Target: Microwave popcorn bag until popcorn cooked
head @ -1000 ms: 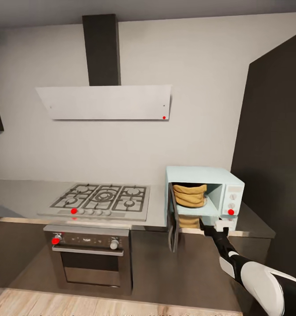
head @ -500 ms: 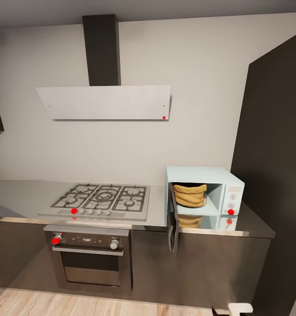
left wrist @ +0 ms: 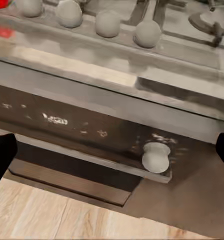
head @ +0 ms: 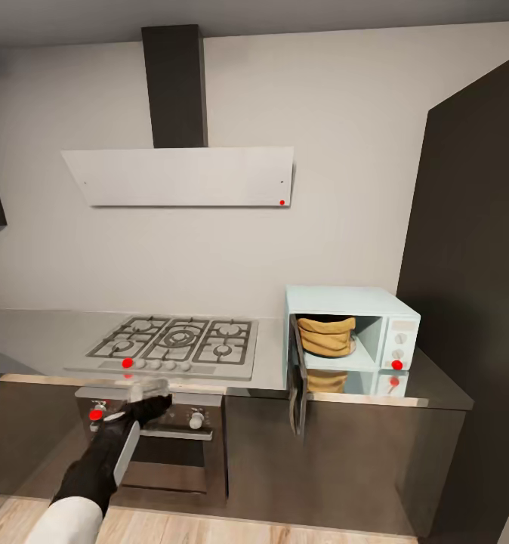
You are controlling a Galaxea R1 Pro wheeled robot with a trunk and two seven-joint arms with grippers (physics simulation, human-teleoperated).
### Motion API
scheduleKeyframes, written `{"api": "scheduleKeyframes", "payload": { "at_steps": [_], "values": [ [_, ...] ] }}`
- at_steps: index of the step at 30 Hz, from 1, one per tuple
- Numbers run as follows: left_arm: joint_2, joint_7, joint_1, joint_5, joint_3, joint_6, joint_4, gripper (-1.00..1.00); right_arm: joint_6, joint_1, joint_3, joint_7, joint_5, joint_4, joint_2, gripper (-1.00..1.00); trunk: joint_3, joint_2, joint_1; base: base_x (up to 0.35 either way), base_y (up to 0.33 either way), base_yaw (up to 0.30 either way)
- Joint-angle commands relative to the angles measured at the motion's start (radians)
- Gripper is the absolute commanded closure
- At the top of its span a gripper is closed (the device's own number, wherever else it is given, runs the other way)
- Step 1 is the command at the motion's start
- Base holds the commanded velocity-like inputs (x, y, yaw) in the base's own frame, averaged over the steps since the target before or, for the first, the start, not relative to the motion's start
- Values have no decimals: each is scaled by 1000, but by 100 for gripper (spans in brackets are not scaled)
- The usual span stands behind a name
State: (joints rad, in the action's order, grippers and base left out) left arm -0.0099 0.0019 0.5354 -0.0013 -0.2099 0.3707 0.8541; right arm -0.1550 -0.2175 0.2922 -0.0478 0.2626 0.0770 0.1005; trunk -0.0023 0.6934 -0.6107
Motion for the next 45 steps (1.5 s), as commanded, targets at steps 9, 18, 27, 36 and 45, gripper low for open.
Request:
{"api": "scheduleKeyframes", "payload": {
  "at_steps": [9,18,27,36,45],
  "values": [
    [-44,-65,104,-2,135,-1,-66,-100,-4,1,8,-3,6,4,-10,-100,-2,1,0,0,0,-145],
    [37,-186,106,-2,135,1,-49,-100,-2,14,8,-32,6,4,-12,-100,-11,1,0,0,0,-236],
    [137,-238,106,2,130,-1,-43,-100,-2,20,8,-37,6,4,-12,-100,-21,1,0,0,0,-234],
    [113,-616,106,3,130,-1,-38,-100,-2,22,8,-66,6,4,-13,-100,-32,1,0,0,0,-233],
    [106,-626,106,3,130,-2,-26,-100,-3,27,8,-70,6,4,-13,-100,-42,1,0,0,0,-226]
  ]
}}
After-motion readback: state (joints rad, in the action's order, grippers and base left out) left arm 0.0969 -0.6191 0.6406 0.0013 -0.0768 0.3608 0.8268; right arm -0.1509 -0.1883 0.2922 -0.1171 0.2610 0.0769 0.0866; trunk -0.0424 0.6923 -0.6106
